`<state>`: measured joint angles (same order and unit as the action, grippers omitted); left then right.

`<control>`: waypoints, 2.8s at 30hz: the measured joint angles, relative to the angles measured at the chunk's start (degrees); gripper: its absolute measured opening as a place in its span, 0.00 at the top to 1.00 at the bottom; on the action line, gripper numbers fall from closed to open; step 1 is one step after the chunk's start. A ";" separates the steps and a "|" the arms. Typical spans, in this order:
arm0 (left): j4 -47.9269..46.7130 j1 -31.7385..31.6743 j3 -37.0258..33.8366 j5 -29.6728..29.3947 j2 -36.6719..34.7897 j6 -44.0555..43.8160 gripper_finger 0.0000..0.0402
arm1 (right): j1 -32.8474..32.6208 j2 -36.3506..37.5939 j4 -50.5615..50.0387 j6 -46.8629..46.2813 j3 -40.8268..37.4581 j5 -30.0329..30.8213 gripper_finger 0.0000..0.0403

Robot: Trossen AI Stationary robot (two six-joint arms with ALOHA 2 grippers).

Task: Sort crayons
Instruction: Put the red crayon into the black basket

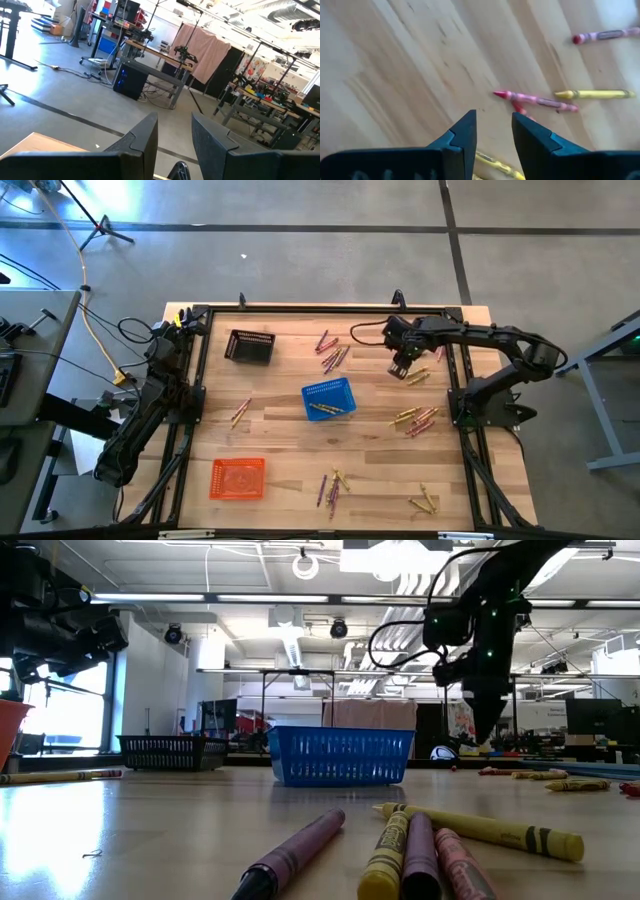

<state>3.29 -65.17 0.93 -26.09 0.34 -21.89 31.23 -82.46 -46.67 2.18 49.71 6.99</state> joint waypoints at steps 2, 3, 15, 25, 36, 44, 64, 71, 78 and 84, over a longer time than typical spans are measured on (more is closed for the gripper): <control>0.02 0.00 0.00 0.00 0.00 0.00 0.74 | 0.61 -0.03 -0.23 -3.26 0.00 0.03 0.73; 0.01 0.00 0.00 0.00 0.01 0.00 0.74 | 1.08 -0.04 0.05 -7.22 0.00 -0.33 0.73; 0.01 0.02 0.00 0.00 0.01 0.00 0.74 | 3.41 -0.04 6.85 -62.90 0.02 6.53 0.73; 0.00 0.00 0.00 0.00 0.01 0.00 0.74 | 5.36 -2.04 4.91 -73.29 0.02 6.42 0.75; 0.02 0.01 0.00 0.00 0.02 0.00 0.74 | 8.95 -10.53 9.45 -74.22 0.02 -0.20 0.78; 0.02 0.00 0.00 0.00 0.02 0.00 0.74 | 9.02 -10.97 9.49 -75.46 0.02 -1.58 0.78; 0.02 0.00 0.00 0.00 0.02 0.00 0.74 | 11.83 -8.09 4.09 -73.88 0.04 -0.74 0.78; 0.02 0.01 0.00 0.01 0.02 0.00 0.74 | 13.14 -8.84 2.50 -71.71 0.04 0.34 0.78; 0.02 0.01 0.00 0.01 0.02 0.00 0.74 | 13.44 -9.53 3.65 -71.15 0.04 0.93 0.78; 0.02 0.02 0.00 0.00 0.02 0.00 0.74 | 13.40 -12.02 5.28 -71.02 0.04 -0.48 0.78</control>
<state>3.31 -65.15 0.93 -26.09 0.36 -21.89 44.62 -94.48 -41.38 -68.83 49.76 6.52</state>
